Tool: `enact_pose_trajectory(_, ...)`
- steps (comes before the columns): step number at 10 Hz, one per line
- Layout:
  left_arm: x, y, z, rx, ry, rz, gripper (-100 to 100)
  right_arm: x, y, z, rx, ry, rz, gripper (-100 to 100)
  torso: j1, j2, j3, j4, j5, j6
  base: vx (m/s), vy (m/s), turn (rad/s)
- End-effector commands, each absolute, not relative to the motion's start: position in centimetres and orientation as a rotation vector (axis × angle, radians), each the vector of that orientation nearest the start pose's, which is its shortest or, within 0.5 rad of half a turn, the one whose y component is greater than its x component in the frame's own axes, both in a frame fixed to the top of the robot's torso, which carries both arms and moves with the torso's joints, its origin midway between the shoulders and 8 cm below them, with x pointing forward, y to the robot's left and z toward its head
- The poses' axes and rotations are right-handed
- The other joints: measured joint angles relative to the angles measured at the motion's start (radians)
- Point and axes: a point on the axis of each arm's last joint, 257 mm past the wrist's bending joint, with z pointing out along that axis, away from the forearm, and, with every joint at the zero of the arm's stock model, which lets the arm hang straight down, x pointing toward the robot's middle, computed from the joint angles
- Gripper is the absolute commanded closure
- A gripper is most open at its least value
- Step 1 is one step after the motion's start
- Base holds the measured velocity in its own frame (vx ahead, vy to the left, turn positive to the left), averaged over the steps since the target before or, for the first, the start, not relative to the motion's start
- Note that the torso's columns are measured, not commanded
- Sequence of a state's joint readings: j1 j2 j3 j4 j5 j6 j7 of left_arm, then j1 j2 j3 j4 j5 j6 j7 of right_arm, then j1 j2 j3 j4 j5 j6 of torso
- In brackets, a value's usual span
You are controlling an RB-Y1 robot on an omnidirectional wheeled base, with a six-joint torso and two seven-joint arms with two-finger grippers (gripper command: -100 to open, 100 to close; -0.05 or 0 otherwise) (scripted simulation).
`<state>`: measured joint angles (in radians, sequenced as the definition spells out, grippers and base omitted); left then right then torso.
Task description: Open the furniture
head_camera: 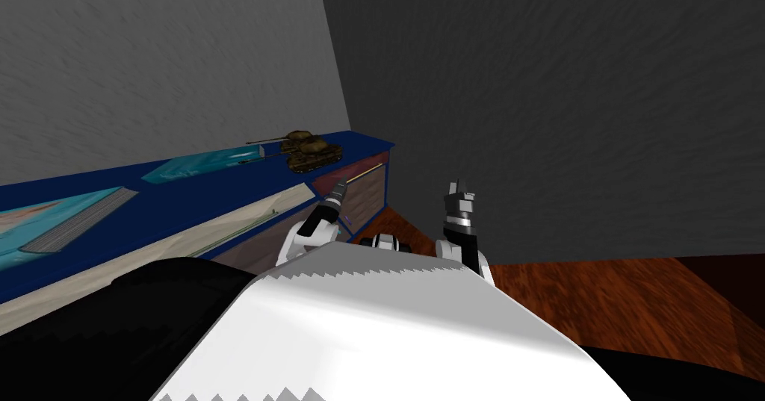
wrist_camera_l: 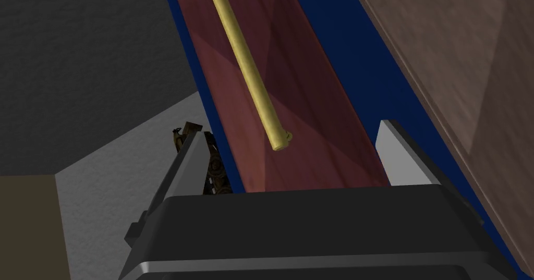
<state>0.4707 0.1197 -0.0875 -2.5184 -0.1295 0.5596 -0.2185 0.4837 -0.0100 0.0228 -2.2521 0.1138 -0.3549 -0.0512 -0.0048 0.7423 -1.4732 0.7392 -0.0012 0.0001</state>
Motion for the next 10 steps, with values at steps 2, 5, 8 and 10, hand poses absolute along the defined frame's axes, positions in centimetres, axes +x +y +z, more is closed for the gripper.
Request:
enact_pose_trajectory(2, 40.0, 26.5, -10.0, -0.977, 1.377, -0.79, 100, 37.6, -26.4, -1.3, 0.734, 0.779, 1.26, 0, 0.002, -0.002, -0.001, -0.001, 0.0, 0.0, -0.027, -0.036, 0.0)
enact_pose_trajectory(5, 39.7, 26.3, -9.9, -0.979, 1.379, -0.793, 100, 37.6, -26.4, -1.3, 0.734, 0.779, 1.26, 0, 0.001, -0.003, -0.001, -0.002, 0.001, 0.0, -0.113, -0.17, 0.011)
enact_pose_trajectory(8, 40.4, 26.0, -9.0, -0.978, 1.381, -0.792, -100, 37.6, -26.4, -1.3, 0.734, 0.779, 1.26, 0, 0.012, -0.007, -0.005, -0.001, 0.003, -0.001, -0.033, -0.027, 0.001)
enact_pose_trajectory(10, 40.7, 25.9, -8.5, -0.979, 1.383, -0.791, -100, 37.6, -26.4, -1.3, 0.734, 0.779, 1.26, 0, 0.006, -0.005, -0.003, -0.001, 0.001, 0.0, -0.016, 0.014, 0.003)
